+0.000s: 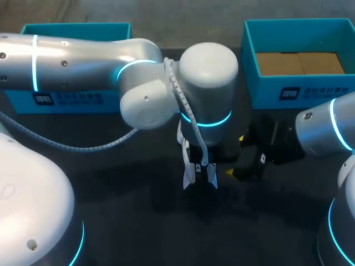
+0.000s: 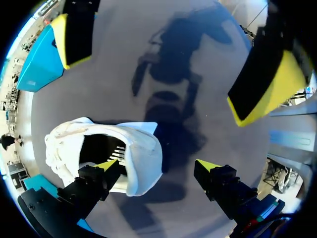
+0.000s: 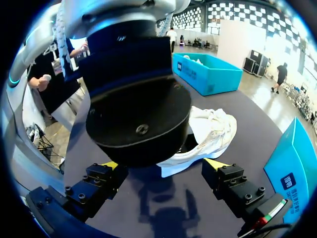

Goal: Take the shoe out of the shoebox, open the shoe tongue, remove and reinsert the insole, then place the shoe into the shoebox

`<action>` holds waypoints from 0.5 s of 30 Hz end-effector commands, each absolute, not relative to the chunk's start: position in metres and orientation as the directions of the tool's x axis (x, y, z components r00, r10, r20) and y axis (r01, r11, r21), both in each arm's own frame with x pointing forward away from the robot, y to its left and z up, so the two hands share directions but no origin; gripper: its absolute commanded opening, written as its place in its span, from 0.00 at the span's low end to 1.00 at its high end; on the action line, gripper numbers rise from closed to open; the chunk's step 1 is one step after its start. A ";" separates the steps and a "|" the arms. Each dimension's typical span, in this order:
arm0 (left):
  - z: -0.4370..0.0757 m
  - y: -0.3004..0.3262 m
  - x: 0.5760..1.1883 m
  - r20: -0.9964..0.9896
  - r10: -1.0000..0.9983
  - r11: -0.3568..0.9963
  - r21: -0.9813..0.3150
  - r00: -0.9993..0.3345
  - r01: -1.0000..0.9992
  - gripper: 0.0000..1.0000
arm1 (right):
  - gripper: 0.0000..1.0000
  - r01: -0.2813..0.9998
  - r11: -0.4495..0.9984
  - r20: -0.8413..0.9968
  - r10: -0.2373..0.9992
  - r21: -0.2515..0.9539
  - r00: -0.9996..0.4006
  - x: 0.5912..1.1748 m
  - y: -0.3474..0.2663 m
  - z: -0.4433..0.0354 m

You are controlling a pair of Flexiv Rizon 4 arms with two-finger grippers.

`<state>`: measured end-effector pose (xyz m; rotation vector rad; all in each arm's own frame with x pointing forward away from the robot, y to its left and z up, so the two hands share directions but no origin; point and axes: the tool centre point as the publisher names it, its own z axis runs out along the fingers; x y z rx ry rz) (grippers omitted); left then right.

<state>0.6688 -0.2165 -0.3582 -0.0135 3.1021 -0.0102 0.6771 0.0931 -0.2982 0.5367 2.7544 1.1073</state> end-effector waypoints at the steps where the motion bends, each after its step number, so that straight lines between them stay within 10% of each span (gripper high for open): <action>1: -0.365 -0.220 0.668 -0.041 0.013 1.000 0.013 -0.999 0.012 1.00 | 1.00 0.279 0.669 0.015 0.371 0.689 -0.928 0.676 0.094 -0.298; 15: -0.382 -0.228 0.673 -0.028 0.015 1.000 0.022 -0.999 0.014 1.00 | 1.00 0.279 0.669 0.015 0.371 0.689 -0.928 0.676 0.094 -0.298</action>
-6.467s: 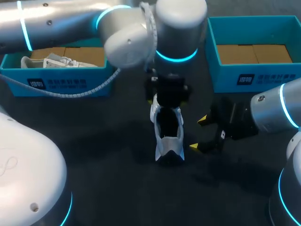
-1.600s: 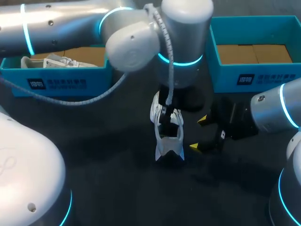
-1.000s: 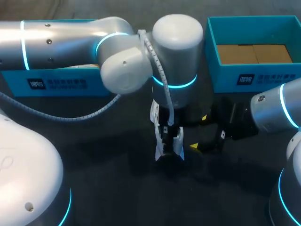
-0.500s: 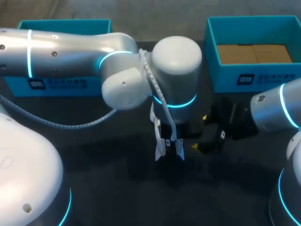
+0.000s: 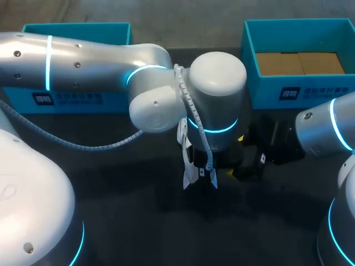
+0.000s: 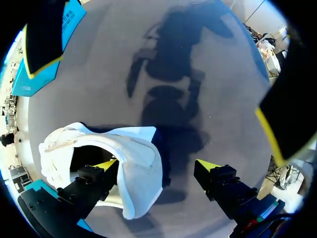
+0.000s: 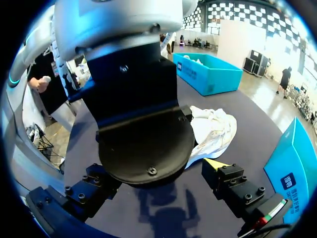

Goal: Take the shoe out of the shoebox, open the shoe tongue, remove and reinsert the insole, then place the shoe into the shoebox

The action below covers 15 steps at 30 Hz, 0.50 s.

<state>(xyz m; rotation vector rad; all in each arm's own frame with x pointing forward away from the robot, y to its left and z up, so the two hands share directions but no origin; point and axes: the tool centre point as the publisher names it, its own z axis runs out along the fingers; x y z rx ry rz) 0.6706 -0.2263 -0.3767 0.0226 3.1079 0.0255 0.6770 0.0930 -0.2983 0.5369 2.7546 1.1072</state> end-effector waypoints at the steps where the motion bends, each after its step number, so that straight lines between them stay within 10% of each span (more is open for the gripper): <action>1: -0.382 -0.227 0.674 -0.029 0.015 1.000 0.023 -0.999 0.014 1.00 | 1.00 0.279 0.669 0.015 0.371 0.689 -0.928 0.676 0.094 -0.298; 15: -0.385 -0.223 0.675 -0.028 -0.012 1.000 0.027 -1.000 -0.013 1.00 | 1.00 0.279 0.669 0.015 0.371 0.689 -0.928 0.676 0.094 -0.298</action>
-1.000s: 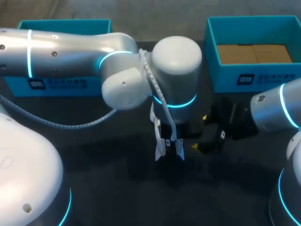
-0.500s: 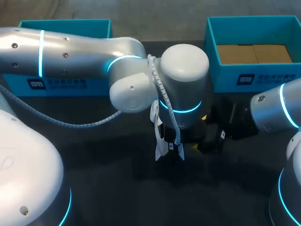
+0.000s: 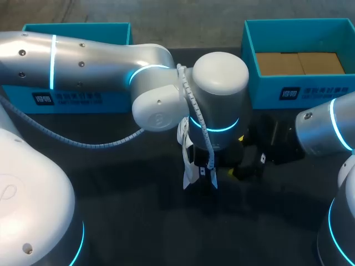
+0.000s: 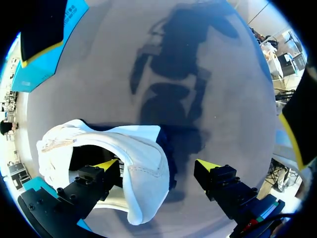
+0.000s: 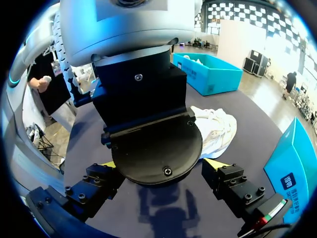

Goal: Take the shoe out of the shoebox, open the shoe tongue, remove and reinsert the insole, then place the shoe into the shoebox

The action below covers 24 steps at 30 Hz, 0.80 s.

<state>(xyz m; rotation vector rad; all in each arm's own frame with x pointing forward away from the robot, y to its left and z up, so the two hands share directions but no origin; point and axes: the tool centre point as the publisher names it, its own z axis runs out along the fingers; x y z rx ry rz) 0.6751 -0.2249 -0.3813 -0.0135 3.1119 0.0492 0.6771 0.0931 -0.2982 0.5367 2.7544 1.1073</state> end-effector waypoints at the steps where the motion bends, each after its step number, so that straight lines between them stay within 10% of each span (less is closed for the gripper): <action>1: -0.388 -0.223 0.675 -0.023 -0.014 1.000 0.026 -1.000 -0.015 1.00 | 1.00 0.279 0.669 0.015 0.371 0.689 -0.928 0.676 0.094 -0.298; 16: -0.393 -0.213 0.671 0.004 -0.013 1.000 0.026 -1.000 -0.013 1.00 | 1.00 0.279 0.669 0.015 0.371 0.689 -0.928 0.676 0.094 -0.298; 18: -0.393 -0.212 0.671 0.008 -0.009 0.999 0.034 -1.000 -0.008 0.91 | 1.00 0.279 0.669 0.015 0.371 0.689 -0.928 0.676 0.094 -0.298; 20: -0.393 -0.211 0.670 0.010 -0.006 0.999 0.042 -1.000 -0.006 0.45 | 1.00 0.279 0.669 0.015 0.371 0.689 -0.928 0.676 0.094 -0.298; 24: -0.394 -0.210 0.670 0.013 -0.005 0.999 0.045 -1.000 -0.005 0.22 | 1.00 0.279 0.669 0.015 0.371 0.689 -0.928 0.676 0.094 -0.298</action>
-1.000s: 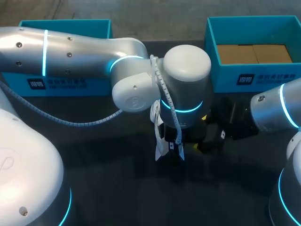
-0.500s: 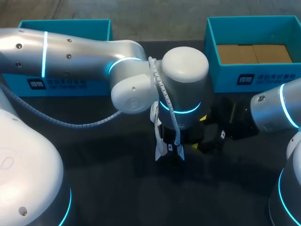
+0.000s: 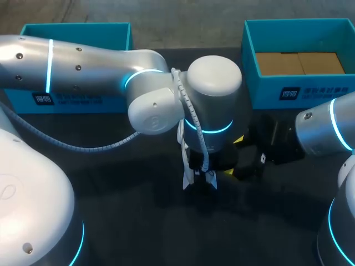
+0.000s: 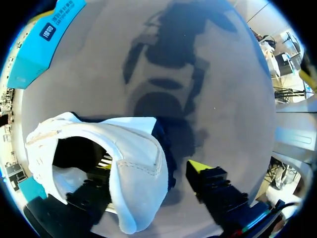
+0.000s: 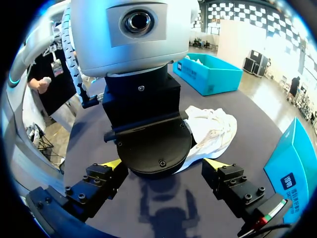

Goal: Take the shoe out of the shoebox, open the shoe tongue, remove and reinsert the insole, then place the shoe into the shoebox

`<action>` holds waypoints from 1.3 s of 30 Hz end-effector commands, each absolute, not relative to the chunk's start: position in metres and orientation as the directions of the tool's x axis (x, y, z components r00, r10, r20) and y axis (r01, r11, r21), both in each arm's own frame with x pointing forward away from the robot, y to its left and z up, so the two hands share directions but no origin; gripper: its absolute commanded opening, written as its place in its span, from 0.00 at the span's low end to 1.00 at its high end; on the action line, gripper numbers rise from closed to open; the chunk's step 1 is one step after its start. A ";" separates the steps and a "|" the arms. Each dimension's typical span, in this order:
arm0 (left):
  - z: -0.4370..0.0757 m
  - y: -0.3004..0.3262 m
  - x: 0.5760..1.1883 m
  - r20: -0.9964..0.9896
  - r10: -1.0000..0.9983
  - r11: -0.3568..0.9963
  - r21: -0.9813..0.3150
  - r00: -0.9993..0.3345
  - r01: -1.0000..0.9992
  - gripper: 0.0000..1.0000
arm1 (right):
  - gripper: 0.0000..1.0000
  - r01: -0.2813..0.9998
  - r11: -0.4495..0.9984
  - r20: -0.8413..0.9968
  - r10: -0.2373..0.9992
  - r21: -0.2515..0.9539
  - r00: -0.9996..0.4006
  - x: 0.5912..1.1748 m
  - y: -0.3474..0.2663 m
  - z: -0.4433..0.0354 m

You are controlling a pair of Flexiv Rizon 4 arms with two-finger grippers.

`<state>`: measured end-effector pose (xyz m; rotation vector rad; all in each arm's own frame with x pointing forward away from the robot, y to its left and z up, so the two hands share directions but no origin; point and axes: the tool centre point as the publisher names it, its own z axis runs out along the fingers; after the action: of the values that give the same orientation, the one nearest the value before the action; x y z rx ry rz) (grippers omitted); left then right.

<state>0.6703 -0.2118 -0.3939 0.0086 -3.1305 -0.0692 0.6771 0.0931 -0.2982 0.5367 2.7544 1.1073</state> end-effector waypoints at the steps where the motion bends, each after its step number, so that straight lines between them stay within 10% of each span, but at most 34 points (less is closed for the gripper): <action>1: -0.394 -0.209 0.670 0.014 -0.006 0.999 0.045 -1.000 -0.006 0.16 | 1.00 0.279 0.669 0.015 0.371 0.689 -0.928 0.676 0.094 -0.298; 10: -0.396 -0.209 0.669 0.034 -0.003 0.999 0.047 -0.999 -0.002 0.00 | 1.00 0.279 0.669 0.015 0.371 0.689 -0.928 0.676 0.094 -0.298; 39: -0.271 -0.179 0.675 0.108 0.059 0.992 0.106 -0.992 0.071 0.00 | 1.00 0.279 0.669 0.015 0.371 0.689 -0.928 0.676 0.094 -0.298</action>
<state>0.6753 -0.1869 -0.2945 -0.0961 -3.0202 -0.1794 0.6770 0.0930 -0.2982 0.5368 2.7543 1.1073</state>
